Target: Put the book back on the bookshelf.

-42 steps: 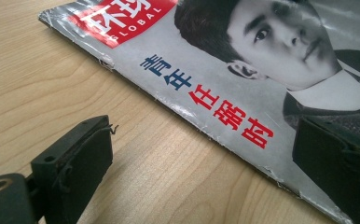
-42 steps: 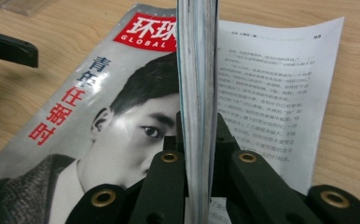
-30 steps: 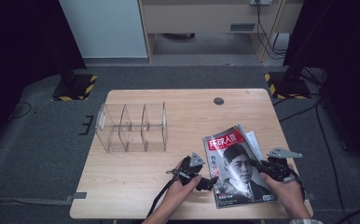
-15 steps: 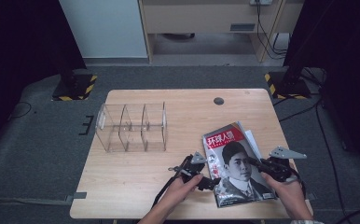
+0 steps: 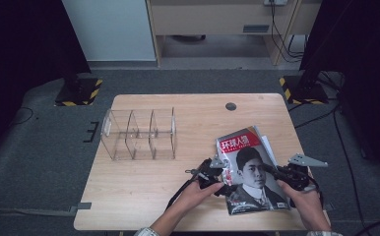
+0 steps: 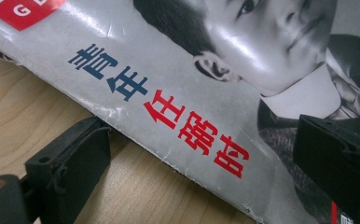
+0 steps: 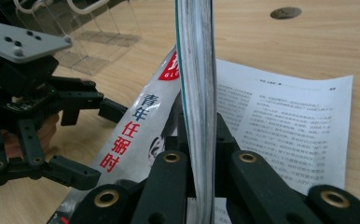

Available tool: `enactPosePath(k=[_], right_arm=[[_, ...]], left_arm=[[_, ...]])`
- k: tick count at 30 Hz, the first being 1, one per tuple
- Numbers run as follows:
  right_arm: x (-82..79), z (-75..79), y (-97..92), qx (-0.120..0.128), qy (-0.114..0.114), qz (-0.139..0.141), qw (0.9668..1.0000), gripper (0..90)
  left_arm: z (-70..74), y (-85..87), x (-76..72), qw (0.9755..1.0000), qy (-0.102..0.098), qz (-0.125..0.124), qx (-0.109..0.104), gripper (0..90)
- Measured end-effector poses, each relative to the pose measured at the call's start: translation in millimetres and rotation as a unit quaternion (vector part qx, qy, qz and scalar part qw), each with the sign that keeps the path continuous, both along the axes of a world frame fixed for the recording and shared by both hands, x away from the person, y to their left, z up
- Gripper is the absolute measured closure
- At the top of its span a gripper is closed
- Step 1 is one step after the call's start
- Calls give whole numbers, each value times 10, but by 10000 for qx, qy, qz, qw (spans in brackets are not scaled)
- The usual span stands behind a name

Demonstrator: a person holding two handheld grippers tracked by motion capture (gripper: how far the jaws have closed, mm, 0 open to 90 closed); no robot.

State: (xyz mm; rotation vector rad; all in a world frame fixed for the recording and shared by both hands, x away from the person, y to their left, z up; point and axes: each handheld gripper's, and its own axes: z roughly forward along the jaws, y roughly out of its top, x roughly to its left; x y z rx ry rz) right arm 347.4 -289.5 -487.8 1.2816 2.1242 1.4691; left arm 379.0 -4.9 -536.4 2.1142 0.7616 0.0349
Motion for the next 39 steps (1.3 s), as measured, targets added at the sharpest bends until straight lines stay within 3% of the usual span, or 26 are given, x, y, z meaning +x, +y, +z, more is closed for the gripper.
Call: enactPosePath(k=[7,10,16,26,31,36,38,39], right_arm=[[32,-71,-18,-52,90,11,9999,876],[102,-175,-39,-172,280,1,9995,872],[126,-239,-31,-300,461,-4,9985,870],[102,-261,59,-380,531,190,9977,865],[106,-301,76,-672,530,110,9963,820],[129,-357,72,-866,587,37,9945,739],[135,-371,87,-955,635,-21,9934,638],[155,-404,103,-1099,748,-88,9911,516]], left_arm=[[2,-10,-5,10000,-33,18,64,33],[2,-29,-20,9999,-63,67,101,35],[4,-49,-37,9996,-162,95,226,35],[4,-37,-47,9995,-159,139,223,37],[5,-44,-53,9994,-196,146,264,40],[6,-58,-70,9988,-280,143,384,42],[4,-68,-82,9984,-321,181,429,42],[4,-75,-89,9980,-349,218,473,41]])
